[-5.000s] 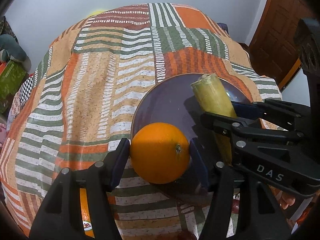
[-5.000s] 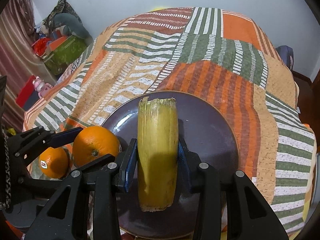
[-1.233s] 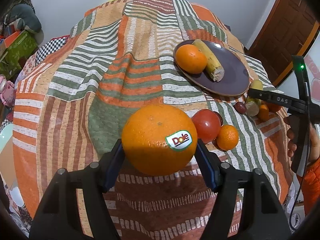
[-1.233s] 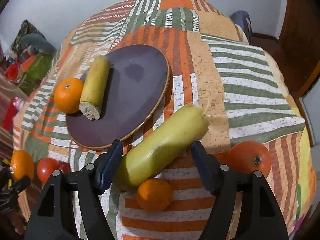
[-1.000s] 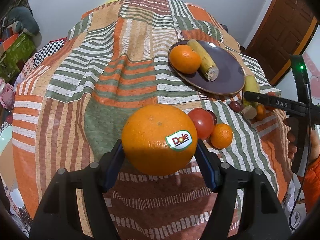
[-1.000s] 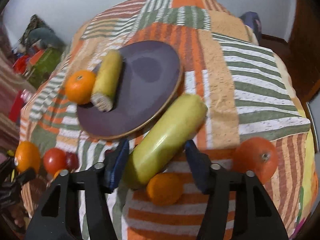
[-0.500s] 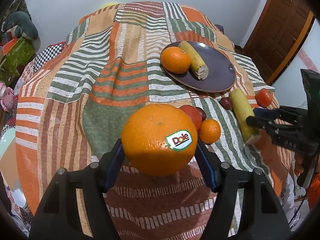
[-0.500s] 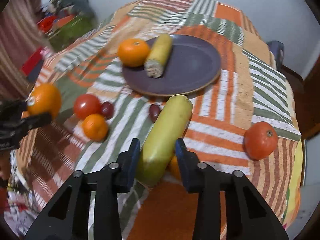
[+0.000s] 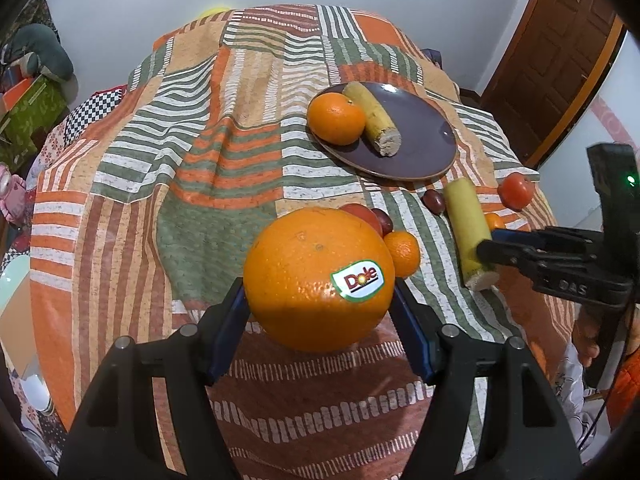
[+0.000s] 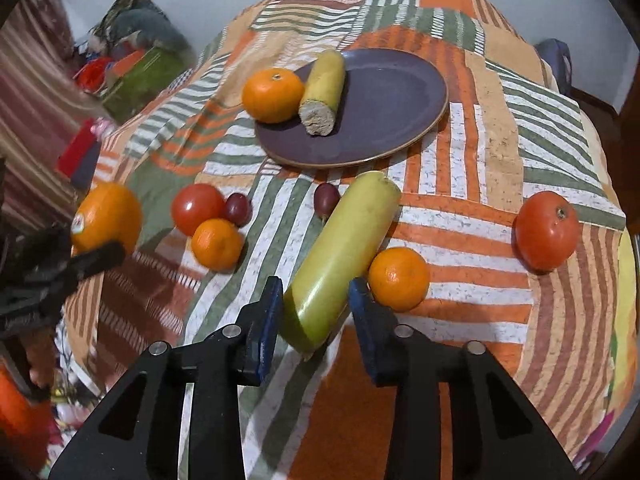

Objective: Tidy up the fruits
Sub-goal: 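Grasp the yellow-green squash with the right tool while the left tool holds the Dole orange, then lift and carry the squash to the plate while the left tool carries the Dole orange there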

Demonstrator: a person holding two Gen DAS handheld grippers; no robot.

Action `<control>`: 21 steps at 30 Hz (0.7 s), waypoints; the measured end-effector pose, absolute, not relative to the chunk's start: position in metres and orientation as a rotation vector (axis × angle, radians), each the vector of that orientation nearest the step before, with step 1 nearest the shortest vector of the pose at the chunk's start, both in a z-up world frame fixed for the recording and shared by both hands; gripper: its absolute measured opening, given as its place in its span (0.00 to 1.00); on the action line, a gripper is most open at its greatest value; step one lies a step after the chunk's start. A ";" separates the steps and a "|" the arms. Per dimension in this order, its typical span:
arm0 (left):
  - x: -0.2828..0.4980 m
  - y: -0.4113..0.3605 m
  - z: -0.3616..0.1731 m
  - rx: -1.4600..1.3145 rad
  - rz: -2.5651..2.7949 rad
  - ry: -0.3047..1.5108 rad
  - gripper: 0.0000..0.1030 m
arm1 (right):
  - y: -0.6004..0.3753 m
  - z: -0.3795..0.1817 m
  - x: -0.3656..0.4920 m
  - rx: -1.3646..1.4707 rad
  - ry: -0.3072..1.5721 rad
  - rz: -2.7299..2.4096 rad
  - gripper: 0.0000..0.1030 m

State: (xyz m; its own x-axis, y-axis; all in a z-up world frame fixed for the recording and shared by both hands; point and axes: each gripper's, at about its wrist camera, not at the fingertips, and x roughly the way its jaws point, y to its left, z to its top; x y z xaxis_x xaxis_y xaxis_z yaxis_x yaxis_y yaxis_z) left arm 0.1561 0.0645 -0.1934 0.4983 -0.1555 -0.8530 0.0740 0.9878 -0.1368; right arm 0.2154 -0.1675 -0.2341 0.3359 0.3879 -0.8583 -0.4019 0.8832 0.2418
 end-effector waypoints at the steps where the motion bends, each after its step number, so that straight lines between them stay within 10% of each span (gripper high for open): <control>1: 0.155 0.063 -0.193 -0.084 -0.140 1.040 0.67 | -0.164 -0.235 0.215 -0.021 1.111 0.506 0.38; 21: 0.144 0.036 -0.176 -0.063 -0.200 1.006 0.67 | -0.188 -0.230 0.189 -0.163 1.100 0.553 0.33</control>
